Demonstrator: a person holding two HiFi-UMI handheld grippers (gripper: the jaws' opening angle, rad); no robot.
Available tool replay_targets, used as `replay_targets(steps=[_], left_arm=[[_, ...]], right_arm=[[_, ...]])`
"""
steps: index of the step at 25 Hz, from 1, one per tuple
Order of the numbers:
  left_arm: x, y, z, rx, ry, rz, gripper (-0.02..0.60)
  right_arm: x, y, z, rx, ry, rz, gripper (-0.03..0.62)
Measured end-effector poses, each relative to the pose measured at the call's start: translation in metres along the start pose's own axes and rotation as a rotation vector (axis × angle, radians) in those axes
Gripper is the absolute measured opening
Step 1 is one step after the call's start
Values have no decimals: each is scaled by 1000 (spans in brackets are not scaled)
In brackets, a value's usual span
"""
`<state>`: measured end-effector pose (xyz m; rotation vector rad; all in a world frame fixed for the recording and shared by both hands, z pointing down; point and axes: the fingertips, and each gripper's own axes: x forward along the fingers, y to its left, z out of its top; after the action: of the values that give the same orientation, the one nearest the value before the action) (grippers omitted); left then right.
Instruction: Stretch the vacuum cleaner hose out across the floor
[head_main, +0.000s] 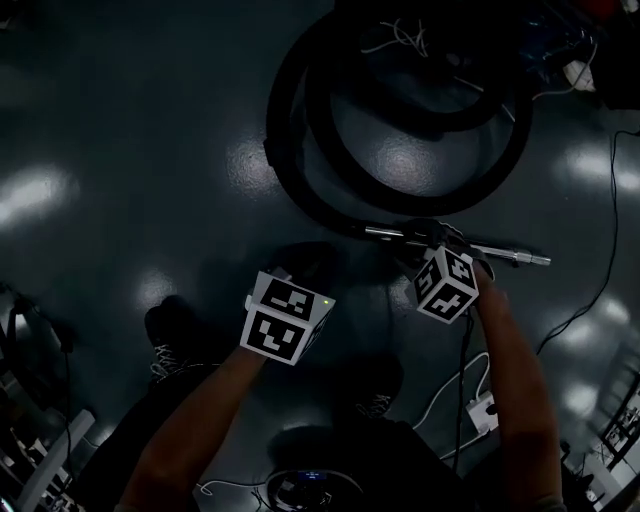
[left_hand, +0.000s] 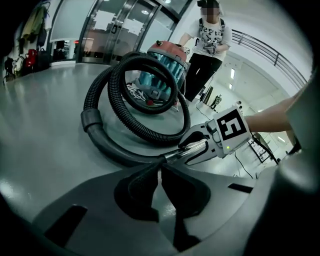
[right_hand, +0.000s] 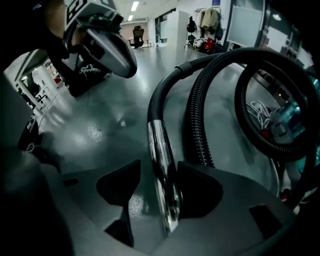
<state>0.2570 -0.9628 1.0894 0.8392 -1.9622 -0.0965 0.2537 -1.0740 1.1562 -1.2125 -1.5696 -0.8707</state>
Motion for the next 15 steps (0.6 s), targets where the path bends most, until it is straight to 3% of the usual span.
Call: replay_targets(steps=[2,6,8,13,15], left_arm=[[7,7,-1,-28,10,-7,17],[19,16,1,-81,22,-12,104],[22,19,-1,-100,36,-14,118],[9,4,-15,-152,130,-88,161],[-6,-2,-15,-190,146,-107,213]], right_arm=[[6,-1,-4,-65,18,49,220],[13,3,-9,-177,50,134,218],[14,4,-7,-202,47,134,179],[-3,16,7,-203,25,104,173],[-18,23,21,-189,8,126,173]])
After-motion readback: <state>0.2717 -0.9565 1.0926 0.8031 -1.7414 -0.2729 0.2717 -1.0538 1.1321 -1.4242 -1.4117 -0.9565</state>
